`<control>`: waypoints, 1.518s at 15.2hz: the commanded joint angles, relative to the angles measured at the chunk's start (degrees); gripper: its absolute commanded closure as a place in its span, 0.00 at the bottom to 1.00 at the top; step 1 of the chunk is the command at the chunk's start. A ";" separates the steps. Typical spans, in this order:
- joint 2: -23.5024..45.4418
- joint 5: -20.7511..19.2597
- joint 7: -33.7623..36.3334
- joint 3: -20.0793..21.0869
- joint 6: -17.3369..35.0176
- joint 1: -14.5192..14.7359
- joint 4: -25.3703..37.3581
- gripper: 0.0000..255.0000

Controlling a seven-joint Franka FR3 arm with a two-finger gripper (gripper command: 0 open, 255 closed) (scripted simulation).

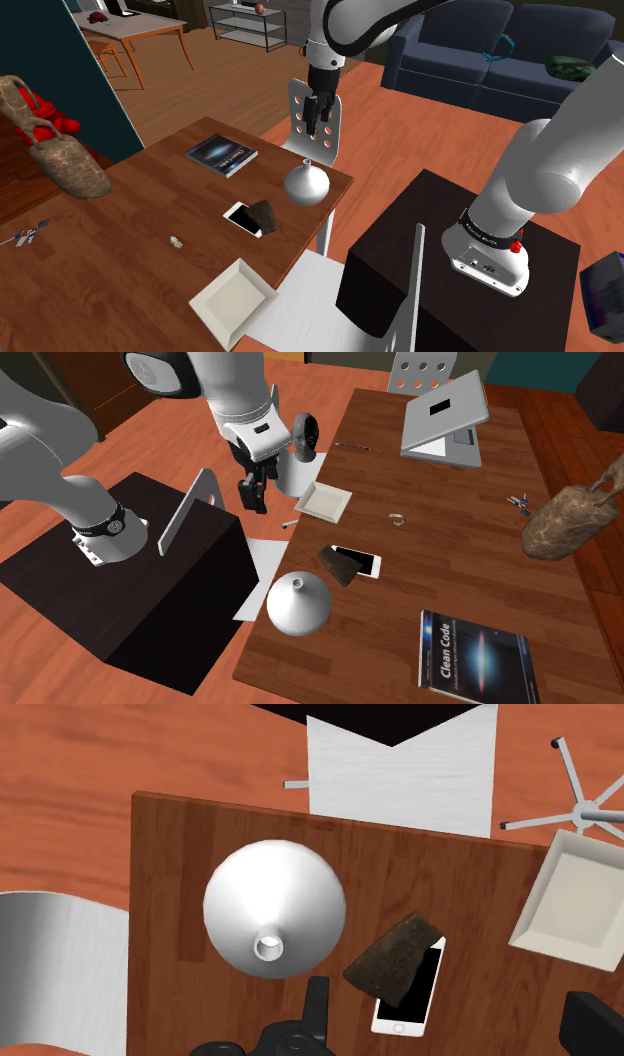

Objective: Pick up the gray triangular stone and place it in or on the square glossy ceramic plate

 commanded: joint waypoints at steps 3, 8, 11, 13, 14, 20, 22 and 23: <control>8.48 -0.53 -0.72 1.53 4.16 1.31 3.56 0.00; 18.56 -1.97 -1.07 3.19 7.83 3.12 8.92 0.00; 24.66 -3.21 -1.11 3.95 9.42 4.38 12.77 0.00; 28.73 -4.13 -1.10 4.35 10.21 5.32 15.60 0.00; 30.77 -4.60 -1.10 4.51 10.52 5.82 17.09 0.00; 43.10 -7.45 -1.25 5.10 11.24 9.21 27.28 0.00; 47.27 -8.33 -1.40 5.18 11.03 10.47 31.18 0.00; 49.37 -8.76 -1.50 5.22 10.84 11.12 33.24 0.00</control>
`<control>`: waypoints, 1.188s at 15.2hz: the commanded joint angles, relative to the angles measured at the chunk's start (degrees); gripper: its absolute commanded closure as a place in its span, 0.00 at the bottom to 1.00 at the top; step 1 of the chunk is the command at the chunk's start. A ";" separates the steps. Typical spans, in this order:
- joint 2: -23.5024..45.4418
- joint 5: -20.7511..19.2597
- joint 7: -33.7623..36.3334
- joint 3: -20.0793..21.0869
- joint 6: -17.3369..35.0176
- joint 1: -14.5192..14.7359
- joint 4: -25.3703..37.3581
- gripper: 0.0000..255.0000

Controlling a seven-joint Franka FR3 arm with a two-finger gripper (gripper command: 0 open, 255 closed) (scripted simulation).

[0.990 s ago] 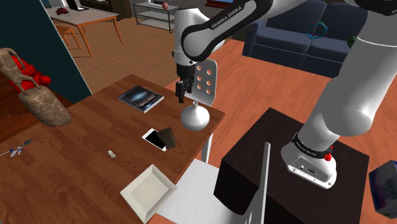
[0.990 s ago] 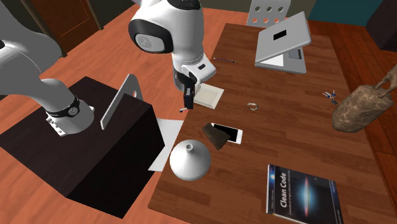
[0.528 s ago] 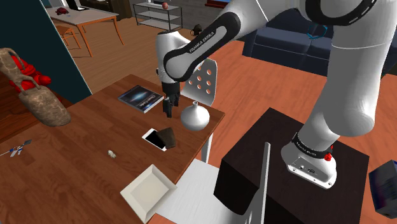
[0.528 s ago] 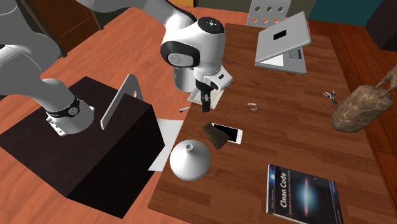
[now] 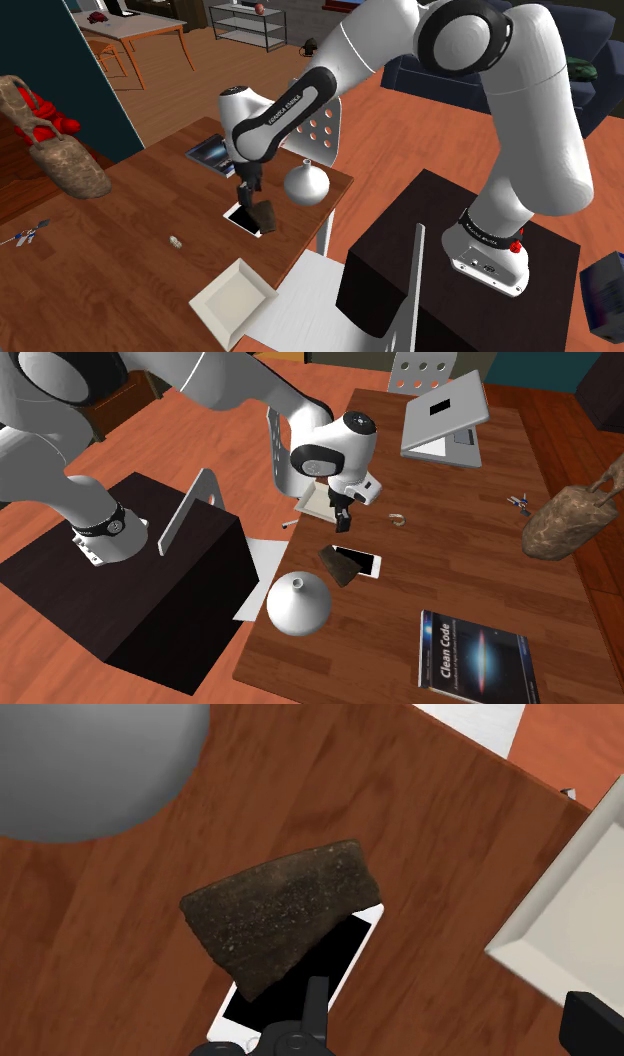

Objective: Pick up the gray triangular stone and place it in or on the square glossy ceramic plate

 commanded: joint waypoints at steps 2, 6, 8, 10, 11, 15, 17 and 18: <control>3.98 -0.79 0.17 0.07 0.25 1.44 3.40 0.00; 6.02 -1.03 0.32 -0.15 2.27 1.83 3.44 0.00; 7.07 -1.16 0.39 -0.26 3.25 2.02 3.51 0.00; 7.40 -1.19 0.41 -0.29 3.52 2.08 3.57 0.00; 7.40 -1.19 0.41 -0.29 3.52 2.08 3.57 0.00; 7.40 -1.19 0.41 -0.29 3.52 2.08 3.57 0.00; 7.39 -1.19 0.41 -0.29 3.51 2.08 3.57 1.00; 7.39 -1.19 0.41 -0.29 3.51 2.08 3.57 1.00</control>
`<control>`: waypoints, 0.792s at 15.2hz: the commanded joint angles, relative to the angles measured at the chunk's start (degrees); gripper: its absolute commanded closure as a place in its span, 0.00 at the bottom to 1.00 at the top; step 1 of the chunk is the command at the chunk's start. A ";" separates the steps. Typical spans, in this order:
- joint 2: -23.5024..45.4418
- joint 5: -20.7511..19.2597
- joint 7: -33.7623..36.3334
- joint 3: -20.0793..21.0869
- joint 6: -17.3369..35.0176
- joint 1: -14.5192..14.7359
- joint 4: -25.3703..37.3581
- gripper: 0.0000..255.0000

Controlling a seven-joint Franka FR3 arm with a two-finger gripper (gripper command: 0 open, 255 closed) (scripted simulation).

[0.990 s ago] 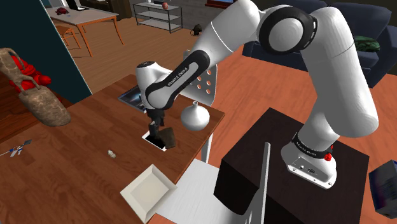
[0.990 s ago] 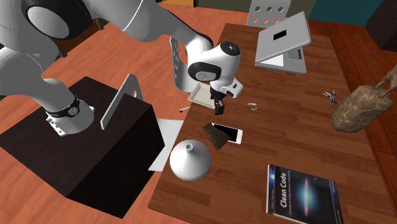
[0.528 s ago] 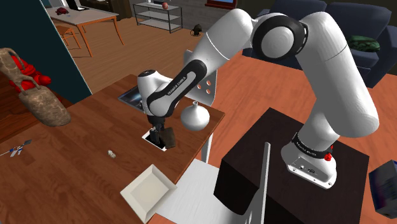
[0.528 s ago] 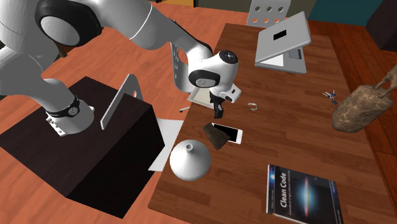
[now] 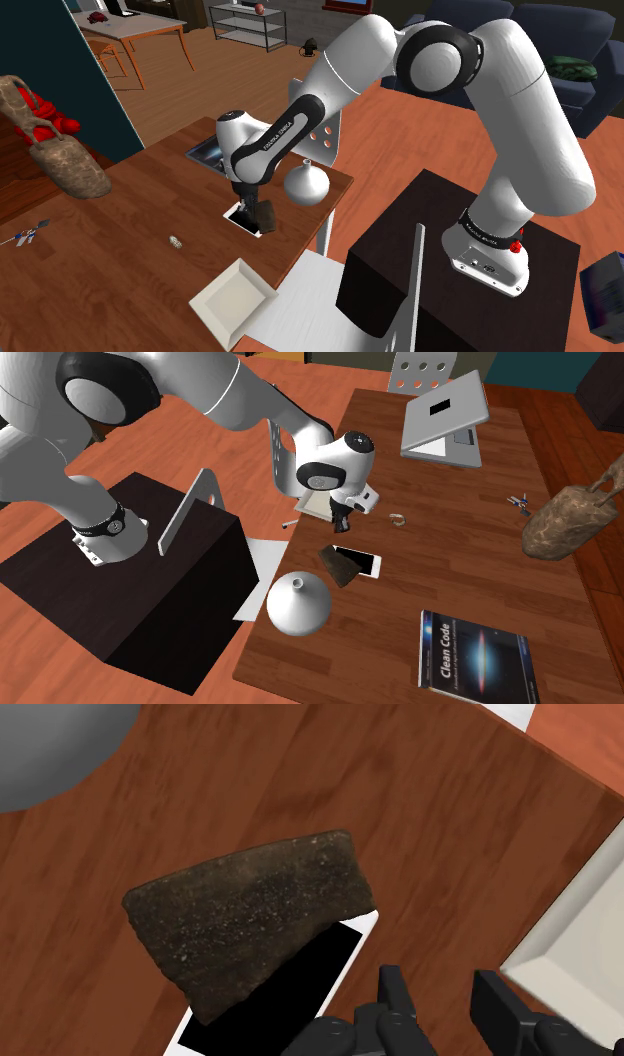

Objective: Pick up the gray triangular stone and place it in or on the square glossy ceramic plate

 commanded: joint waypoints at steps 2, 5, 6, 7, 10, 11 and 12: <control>0.00 0.00 0.00 0.00 0.00 0.00 0.00 1.00; 0.00 0.00 0.00 0.00 0.00 0.00 0.00 1.00; 0.00 0.00 0.00 0.00 0.00 0.00 0.00 1.00; 0.00 0.00 0.00 0.00 0.00 0.00 0.00 1.00; -0.41 1.09 9.05 -2.61 4.07 1.91 -2.58 0.00; -0.68 2.40 18.17 -5.68 7.87 4.44 -5.00 0.00; -0.73 3.69 27.52 -8.92 11.33 7.34 -7.22 0.00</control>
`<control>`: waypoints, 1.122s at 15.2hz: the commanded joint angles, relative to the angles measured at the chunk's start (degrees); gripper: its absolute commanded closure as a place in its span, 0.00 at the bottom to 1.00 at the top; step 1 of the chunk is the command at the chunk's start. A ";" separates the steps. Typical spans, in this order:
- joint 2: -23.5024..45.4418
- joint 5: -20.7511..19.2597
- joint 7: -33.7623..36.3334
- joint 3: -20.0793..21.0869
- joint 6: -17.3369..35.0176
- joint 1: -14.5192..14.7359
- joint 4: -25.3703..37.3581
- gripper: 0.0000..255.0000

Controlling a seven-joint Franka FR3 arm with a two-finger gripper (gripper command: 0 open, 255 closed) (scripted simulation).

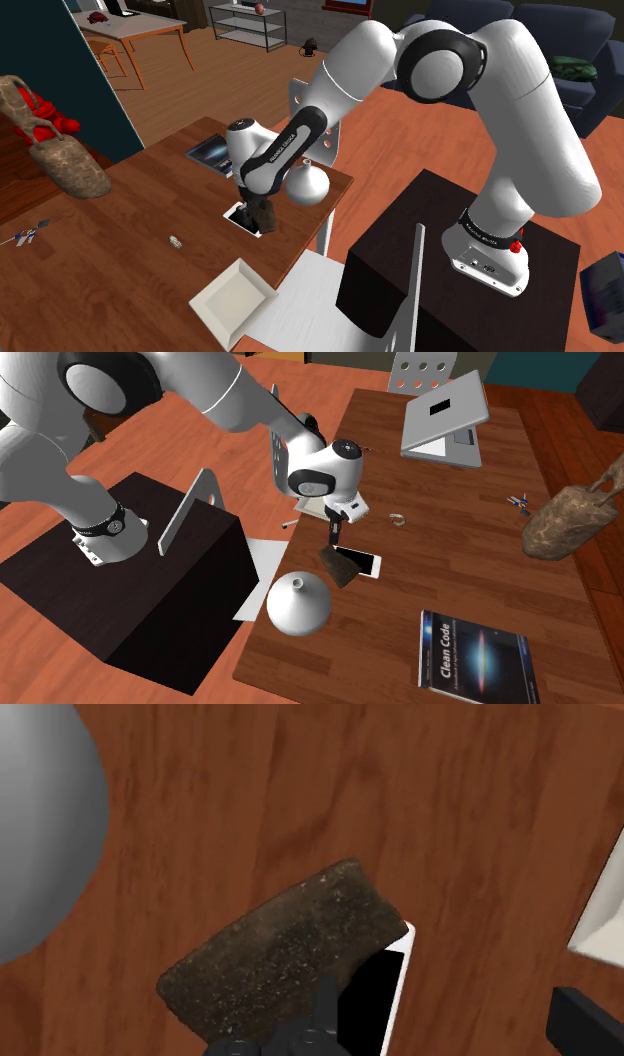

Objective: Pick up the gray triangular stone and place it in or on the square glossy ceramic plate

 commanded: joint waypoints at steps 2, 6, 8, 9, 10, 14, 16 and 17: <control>0.69 4.02 29.81 -9.86 9.47 9.43 -5.93 0.00; 3.58 6.19 37.24 -12.84 12.13 12.65 -5.86 0.00; 5.09 6.33 37.14 -12.63 12.81 12.44 -5.02 0.00; 5.85 6.39 37.10 -12.52 13.13 12.33 -4.58 0.00; 6.61 6.45 37.06 -12.42 13.44 12.22 -4.13 0.00; 7.05 6.48 37.04 -12.36 13.62 12.16 -3.86 0.00; 7.05 6.48 37.04 -12.36 13.62 12.16 -3.86 0.00; 7.05 6.48 37.04 -12.36 13.62 12.16 -3.86 0.00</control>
